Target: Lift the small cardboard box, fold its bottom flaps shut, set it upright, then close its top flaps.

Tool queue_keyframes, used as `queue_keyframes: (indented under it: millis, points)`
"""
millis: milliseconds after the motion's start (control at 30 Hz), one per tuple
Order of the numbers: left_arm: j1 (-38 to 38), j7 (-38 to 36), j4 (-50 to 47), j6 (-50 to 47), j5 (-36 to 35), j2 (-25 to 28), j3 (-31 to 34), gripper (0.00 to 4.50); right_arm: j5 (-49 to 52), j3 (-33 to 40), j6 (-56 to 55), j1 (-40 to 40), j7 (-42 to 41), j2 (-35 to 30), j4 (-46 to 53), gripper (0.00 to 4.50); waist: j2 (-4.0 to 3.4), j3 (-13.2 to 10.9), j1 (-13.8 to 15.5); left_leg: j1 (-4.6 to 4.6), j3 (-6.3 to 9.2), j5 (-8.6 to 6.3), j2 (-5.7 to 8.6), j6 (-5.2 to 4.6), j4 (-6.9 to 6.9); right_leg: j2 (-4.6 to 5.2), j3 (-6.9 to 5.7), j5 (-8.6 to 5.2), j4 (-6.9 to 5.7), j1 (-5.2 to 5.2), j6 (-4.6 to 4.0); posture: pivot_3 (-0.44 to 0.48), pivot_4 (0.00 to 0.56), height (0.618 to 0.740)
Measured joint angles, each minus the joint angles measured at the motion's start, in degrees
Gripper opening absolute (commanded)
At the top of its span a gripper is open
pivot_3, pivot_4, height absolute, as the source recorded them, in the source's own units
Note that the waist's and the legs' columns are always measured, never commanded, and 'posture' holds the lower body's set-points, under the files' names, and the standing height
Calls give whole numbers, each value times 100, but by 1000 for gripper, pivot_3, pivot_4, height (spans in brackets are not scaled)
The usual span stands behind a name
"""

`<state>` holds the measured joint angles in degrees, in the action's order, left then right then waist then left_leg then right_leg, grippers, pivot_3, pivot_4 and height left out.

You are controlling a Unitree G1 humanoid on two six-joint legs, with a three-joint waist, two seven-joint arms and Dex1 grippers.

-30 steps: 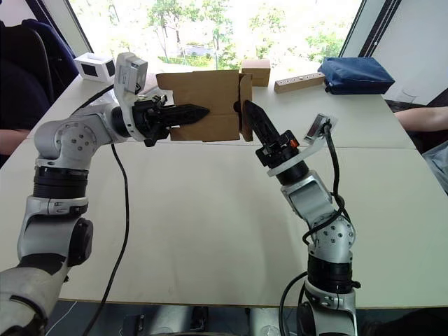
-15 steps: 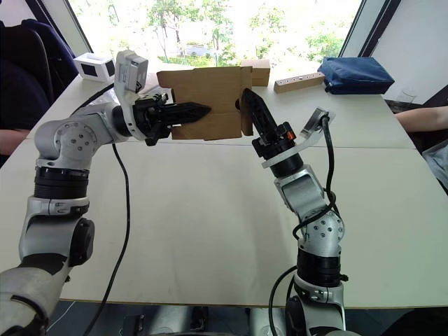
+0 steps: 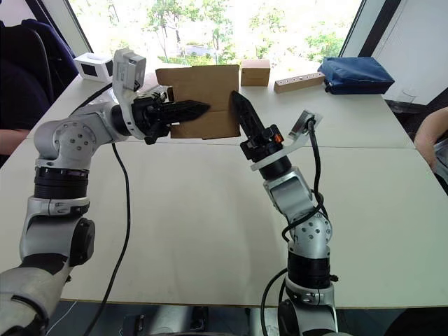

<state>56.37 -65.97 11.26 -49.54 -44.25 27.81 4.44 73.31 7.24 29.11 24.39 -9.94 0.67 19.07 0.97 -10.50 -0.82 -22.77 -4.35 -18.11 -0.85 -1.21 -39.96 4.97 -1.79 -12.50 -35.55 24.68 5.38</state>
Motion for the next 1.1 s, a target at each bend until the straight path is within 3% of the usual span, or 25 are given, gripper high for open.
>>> queue_keyframes:
  millis: [333,433,500,533,833,1100]
  points:
    - [0,-6,60,-1,-2,-1,94,0,597,153,163,-321,-138,-106,132,1784,0,0,2,0,0,0,0,0,1,0,0,0,0,0,0,0,150,740]
    - [0,-6,60,-3,-3,-2,94,0,676,201,154,-380,-145,-92,131,1042,-1,0,0,0,0,0,0,0,1,0,0,0,0,0,0,0,150,740]
    - [-1,-6,54,-14,-9,-2,94,0,669,216,98,-382,-141,-67,131,251,0,0,0,0,0,0,0,0,1,0,0,0,0,0,0,0,150,740]
    - [-1,-6,47,-18,-11,-2,94,0,664,221,64,-385,-139,-54,131,121,-1,0,-1,0,0,0,0,0,1,0,0,0,0,0,0,0,150,740]
    - [-102,-2,-149,-229,-138,-2,89,0,348,386,-129,-394,-59,-268,92,121,-1,0,0,0,0,0,0,0,1,1,0,0,0,0,0,0,150,740]
    - [-157,-146,-233,-270,-126,18,-101,0,249,272,377,-392,-366,-1130,164,121,-2,-1,3,0,0,0,0,-1,1,0,1,0,1,0,-1,0,150,740]
